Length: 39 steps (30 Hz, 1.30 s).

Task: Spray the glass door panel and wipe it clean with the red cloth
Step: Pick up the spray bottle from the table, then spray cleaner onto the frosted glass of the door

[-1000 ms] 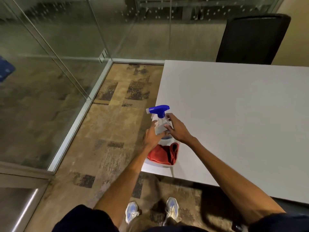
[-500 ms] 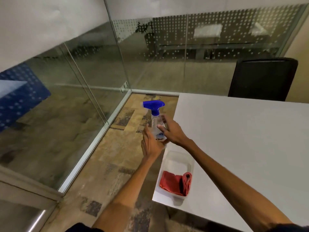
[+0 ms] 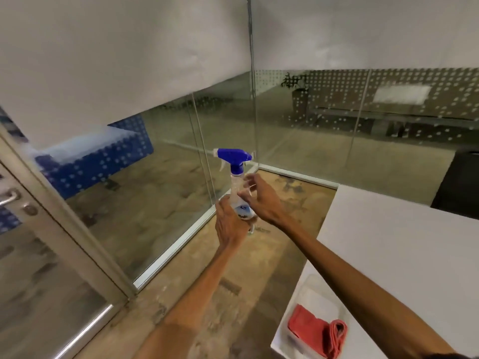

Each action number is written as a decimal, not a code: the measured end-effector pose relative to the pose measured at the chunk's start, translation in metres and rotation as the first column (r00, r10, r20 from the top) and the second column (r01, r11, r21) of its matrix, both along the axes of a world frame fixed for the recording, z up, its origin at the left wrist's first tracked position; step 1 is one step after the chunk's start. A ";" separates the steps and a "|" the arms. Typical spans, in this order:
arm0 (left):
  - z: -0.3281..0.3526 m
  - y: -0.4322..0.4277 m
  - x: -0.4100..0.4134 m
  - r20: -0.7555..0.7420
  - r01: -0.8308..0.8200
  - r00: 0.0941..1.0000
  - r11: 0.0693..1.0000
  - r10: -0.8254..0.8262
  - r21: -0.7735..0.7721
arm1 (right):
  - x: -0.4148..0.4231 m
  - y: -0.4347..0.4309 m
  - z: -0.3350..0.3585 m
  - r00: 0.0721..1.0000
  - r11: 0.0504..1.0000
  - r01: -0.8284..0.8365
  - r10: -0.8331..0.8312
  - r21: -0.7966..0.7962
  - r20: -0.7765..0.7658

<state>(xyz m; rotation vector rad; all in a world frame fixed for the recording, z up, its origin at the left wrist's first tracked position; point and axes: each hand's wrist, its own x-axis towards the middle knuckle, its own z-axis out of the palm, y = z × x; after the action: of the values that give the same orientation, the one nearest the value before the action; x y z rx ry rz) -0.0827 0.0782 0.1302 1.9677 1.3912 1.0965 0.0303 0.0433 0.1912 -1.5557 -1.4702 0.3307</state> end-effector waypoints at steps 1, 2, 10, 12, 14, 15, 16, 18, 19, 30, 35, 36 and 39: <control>0.004 0.007 -0.012 0.016 -0.009 1.000 1.000 0.009 -0.001 | -0.011 0.009 0.005 1.000 1.000 -0.021 0.021 0.004 -0.006; 0.008 0.015 -0.026 0.029 -0.024 0.999 1.000 0.024 0.002 | -0.023 0.018 0.010 0.999 0.999 -0.044 0.044 0.006 -0.013; 0.039 0.066 -0.159 0.084 -0.065 0.995 0.997 0.061 0.045 | -0.149 0.098 0.054 0.966 0.967 -0.254 0.254 0.007 -0.041; 0.050 0.078 -0.197 0.050 -0.074 0.996 0.996 0.072 0.054 | -0.187 0.115 0.063 0.947 0.948 -0.318 0.318 0.010 -0.051; 0.060 0.088 -0.236 0.032 -0.073 0.997 0.995 0.071 0.063 | -0.225 0.129 0.071 0.929 0.933 -0.359 0.360 0.025 -0.084; 0.065 0.093 -0.256 0.037 -0.066 0.997 0.996 0.064 0.065 | -0.243 0.136 0.075 0.923 0.928 -0.372 0.373 0.032 -0.095; 0.070 0.097 -0.275 0.045 -0.057 0.997 0.996 0.055 0.064 | -0.262 0.142 0.078 0.919 0.924 -0.379 0.381 0.041 -0.099; 0.077 0.104 -0.314 0.048 -0.042 0.998 0.997 0.039 0.063 | -0.299 0.153 0.084 0.911 0.916 -0.397 0.401 0.060 -0.098; 0.081 0.107 -0.334 0.041 -0.044 0.998 0.997 0.041 0.062 | -0.318 0.158 0.087 0.904 0.909 -0.411 0.416 0.068 -0.097; 0.104 0.130 -0.537 -0.059 -0.121 0.991 0.991 0.118 -0.062 | -0.507 0.183 0.103 0.834 0.825 -0.532 0.549 0.189 -0.051; 0.119 0.123 -0.603 -0.039 -0.223 0.974 0.975 0.222 -0.027 | -0.576 0.194 0.118 0.790 0.778 -0.585 0.611 0.230 -0.057; 0.121 0.122 -0.614 -0.018 -0.245 0.969 0.969 0.245 -0.017 | -0.589 0.196 0.122 0.782 0.767 -0.597 0.622 0.237 -0.043; 0.129 0.123 -0.646 0.076 -0.314 0.947 0.949 0.313 0.002 | -0.624 0.202 0.135 0.758 0.729 -0.628 0.652 0.273 0.003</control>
<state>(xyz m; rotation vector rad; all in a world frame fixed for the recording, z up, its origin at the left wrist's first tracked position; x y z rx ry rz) -0.7284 0.2012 0.2593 1.7319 1.6993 1.3077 -0.5934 0.2455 0.3262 -0.7625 -1.8654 0.5774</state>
